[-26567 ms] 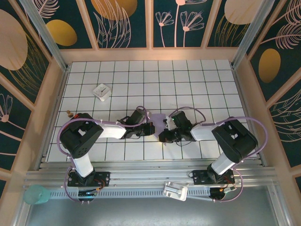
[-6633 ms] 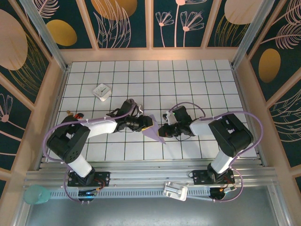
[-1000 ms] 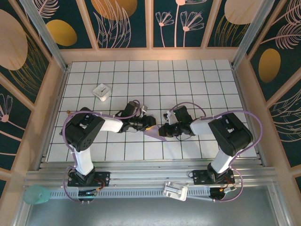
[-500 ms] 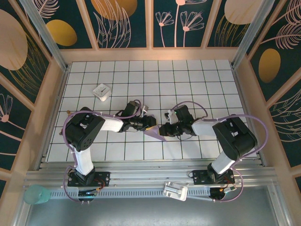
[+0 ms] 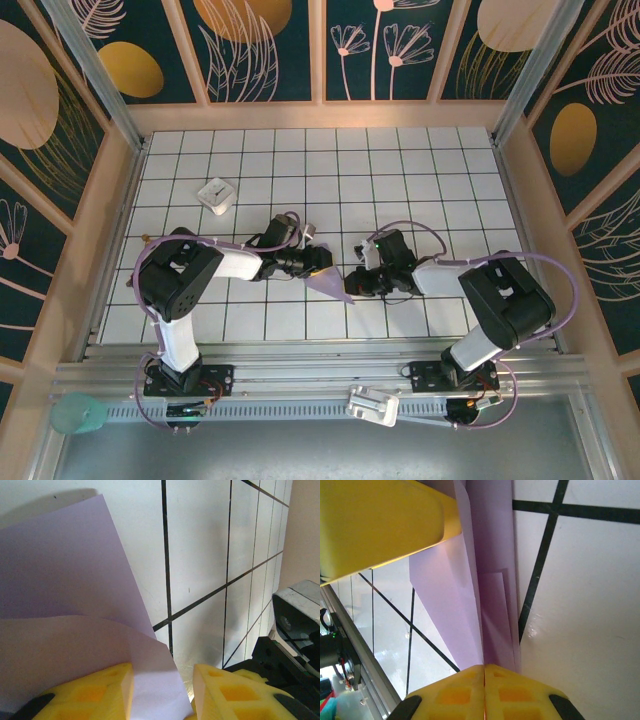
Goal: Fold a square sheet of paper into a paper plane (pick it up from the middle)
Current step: Fourth fold the wing at the center of the table.
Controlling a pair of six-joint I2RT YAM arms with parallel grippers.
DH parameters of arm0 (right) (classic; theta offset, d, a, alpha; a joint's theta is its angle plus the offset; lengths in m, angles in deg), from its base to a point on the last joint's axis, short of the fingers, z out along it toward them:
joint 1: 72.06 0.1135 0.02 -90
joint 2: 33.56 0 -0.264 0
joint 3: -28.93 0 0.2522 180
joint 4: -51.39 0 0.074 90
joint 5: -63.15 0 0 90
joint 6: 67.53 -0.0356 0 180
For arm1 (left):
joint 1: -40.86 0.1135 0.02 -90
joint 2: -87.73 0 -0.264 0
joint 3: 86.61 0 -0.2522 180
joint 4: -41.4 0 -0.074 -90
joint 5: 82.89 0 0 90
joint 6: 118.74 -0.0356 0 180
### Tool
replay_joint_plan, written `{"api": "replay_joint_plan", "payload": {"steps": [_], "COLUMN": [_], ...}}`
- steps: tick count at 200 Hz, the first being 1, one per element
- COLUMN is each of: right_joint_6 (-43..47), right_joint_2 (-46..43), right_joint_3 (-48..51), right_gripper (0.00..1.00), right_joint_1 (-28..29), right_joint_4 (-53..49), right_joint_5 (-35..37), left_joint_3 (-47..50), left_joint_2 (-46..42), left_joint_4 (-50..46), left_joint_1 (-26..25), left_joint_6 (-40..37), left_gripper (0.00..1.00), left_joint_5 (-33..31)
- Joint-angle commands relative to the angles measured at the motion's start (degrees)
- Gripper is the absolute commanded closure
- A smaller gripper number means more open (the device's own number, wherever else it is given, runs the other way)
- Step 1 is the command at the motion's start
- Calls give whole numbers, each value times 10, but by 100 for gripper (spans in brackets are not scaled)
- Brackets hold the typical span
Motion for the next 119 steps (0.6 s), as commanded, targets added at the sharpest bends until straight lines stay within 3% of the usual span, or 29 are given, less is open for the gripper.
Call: {"api": "replay_joint_plan", "payload": {"steps": [1,72,119], "right_joint_6": [-7,-18,-10], "right_joint_2": [-13,-9,-41], "right_joint_3": [16,46,33], "right_gripper": [95,96,89], "right_joint_1": [4,3,4], "right_joint_4": [4,23,-2], "right_joint_5": [12,14,15], "left_joint_3": [-2,0,0], "left_joint_2": [18,17,14], "left_joint_4": [-21,-23,-26], "left_joint_1": [3,6,8], "left_joint_6": [-15,-19,-23], "left_gripper": [62,63,63], "left_joint_5": [-10,-12,-13]}}
